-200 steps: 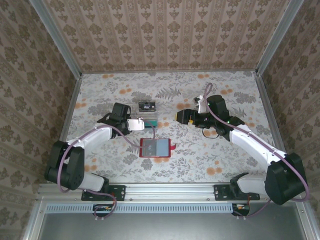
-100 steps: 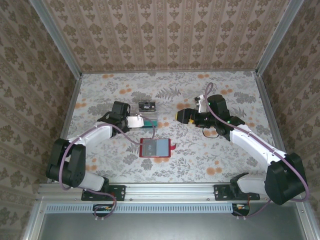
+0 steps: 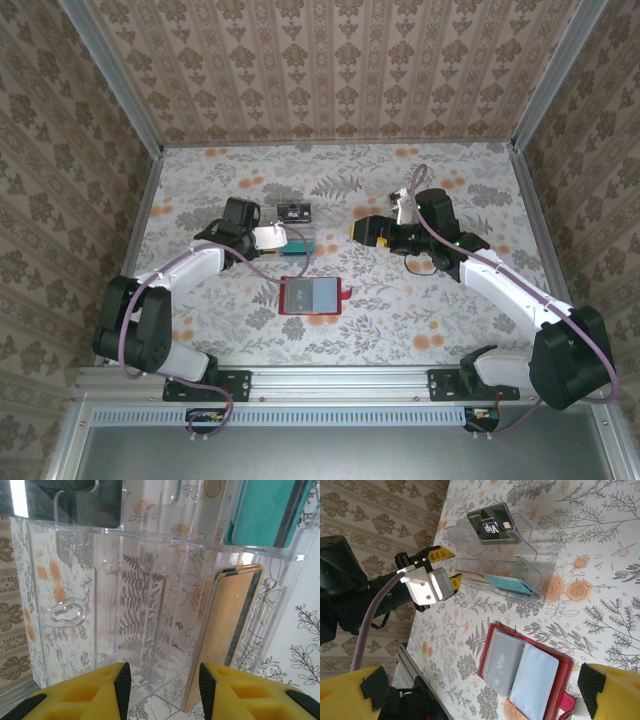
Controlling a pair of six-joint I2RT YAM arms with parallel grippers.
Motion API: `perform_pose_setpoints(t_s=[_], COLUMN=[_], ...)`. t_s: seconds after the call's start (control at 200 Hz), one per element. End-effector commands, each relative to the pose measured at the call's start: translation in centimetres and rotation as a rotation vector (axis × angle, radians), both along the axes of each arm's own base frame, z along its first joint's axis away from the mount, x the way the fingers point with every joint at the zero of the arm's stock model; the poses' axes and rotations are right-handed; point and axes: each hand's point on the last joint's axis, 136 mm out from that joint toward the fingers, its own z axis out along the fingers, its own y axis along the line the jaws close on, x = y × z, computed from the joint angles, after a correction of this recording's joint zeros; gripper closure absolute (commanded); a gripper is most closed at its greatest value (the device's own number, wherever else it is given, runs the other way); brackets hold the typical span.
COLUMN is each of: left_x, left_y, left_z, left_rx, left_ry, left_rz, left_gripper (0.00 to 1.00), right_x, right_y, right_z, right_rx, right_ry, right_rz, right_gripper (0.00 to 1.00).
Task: Take the credit cards out of the card holder
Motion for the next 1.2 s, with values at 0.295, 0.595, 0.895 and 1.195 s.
perform_pose_setpoints(t_s=[0.295,0.595,0.895,1.195], left_x=[-1.0,-2.0,-3.1,-6.9], left_y=[-0.8,-0.8,3.2,2.7], left_z=[1.8,7.9,14.5,14.2], left_rx=[-0.078,-0.37,-0.757,-1.12], left_ry=[0.005,-0.039,-0.168,0.074], left_rz=[0.02,0.259,0.737,0.945], left_gripper=[0.44,0.0,0.0,0.02], right_x=[-0.7,-1.2,-2.4,-4.1], right_y=[-0.3,1.5,5.0,7.5], right_z=[0.6,-0.4,-2.6,-8.3], right_rx=[0.021,-0.039,-0.166,-0.317], right_ry=[-0.013,0.001,0.017,0.102], right_rz=[-0.002,0.044,0.121,0.162], right_gripper=[0.0,0.0,0.01,0.15])
